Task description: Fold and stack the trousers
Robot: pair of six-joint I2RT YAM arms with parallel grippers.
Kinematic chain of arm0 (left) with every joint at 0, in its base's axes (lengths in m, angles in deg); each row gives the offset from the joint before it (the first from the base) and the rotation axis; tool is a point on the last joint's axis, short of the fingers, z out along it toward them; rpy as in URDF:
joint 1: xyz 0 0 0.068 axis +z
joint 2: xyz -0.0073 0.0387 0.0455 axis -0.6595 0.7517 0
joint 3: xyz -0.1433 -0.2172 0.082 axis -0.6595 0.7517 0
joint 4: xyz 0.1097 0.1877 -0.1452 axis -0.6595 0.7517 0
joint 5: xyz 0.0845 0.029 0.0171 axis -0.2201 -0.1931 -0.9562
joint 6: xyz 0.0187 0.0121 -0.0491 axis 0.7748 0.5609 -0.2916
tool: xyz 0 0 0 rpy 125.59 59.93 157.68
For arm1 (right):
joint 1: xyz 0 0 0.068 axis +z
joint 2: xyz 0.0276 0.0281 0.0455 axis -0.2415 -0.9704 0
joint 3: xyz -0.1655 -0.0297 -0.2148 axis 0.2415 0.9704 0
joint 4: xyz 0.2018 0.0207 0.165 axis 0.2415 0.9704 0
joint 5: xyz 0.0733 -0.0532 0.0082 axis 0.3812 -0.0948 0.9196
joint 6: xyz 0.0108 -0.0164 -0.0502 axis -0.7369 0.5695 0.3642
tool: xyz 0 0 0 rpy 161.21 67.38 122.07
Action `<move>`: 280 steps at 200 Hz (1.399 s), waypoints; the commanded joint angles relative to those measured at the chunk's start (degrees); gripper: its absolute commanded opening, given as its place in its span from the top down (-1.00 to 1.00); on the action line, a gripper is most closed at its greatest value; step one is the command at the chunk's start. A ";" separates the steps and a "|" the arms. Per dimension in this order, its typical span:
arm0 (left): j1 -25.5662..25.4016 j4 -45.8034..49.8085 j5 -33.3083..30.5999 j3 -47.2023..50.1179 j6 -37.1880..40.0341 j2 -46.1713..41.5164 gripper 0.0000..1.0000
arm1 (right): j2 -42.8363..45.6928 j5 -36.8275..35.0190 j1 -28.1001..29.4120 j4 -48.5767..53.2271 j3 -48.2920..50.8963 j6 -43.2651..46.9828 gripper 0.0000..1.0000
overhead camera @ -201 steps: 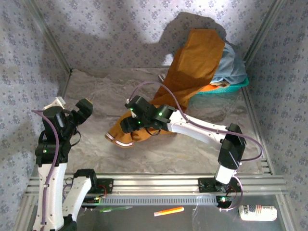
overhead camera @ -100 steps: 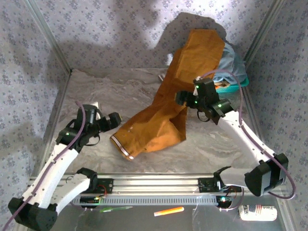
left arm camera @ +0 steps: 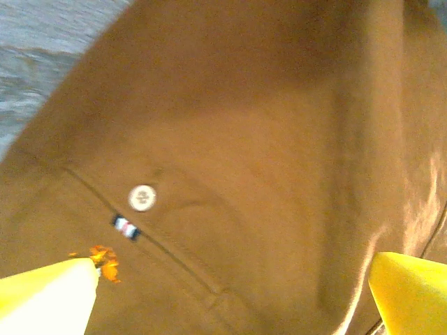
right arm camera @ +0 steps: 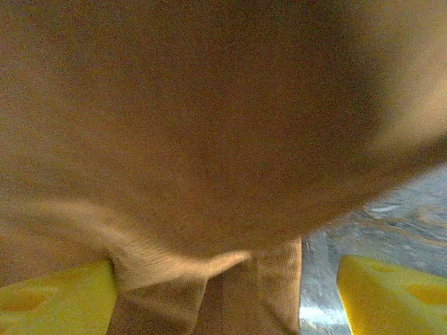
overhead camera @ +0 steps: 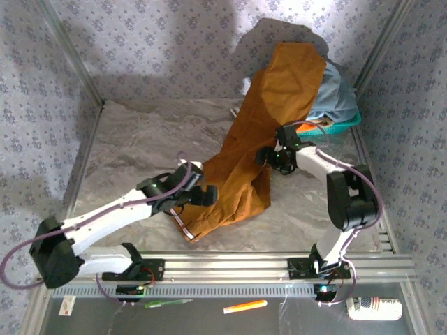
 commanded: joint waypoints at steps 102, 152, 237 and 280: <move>-5.92 -2.44 -12.57 6.10 -2.75 2.47 1.00 | 3.35 -4.56 4.05 0.84 -0.33 -0.69 1.00; 2.52 4.84 -18.95 6.35 -2.26 -7.60 1.00 | 19.70 -21.68 20.24 5.23 2.95 -5.04 1.00; 27.76 14.08 -13.43 3.35 1.89 -27.04 1.00 | 6.39 -37.70 47.16 13.44 -20.54 -7.08 1.00; 32.34 10.71 -14.01 3.57 -1.01 -25.09 1.00 | -5.76 -25.45 37.68 15.16 -30.68 -6.82 0.15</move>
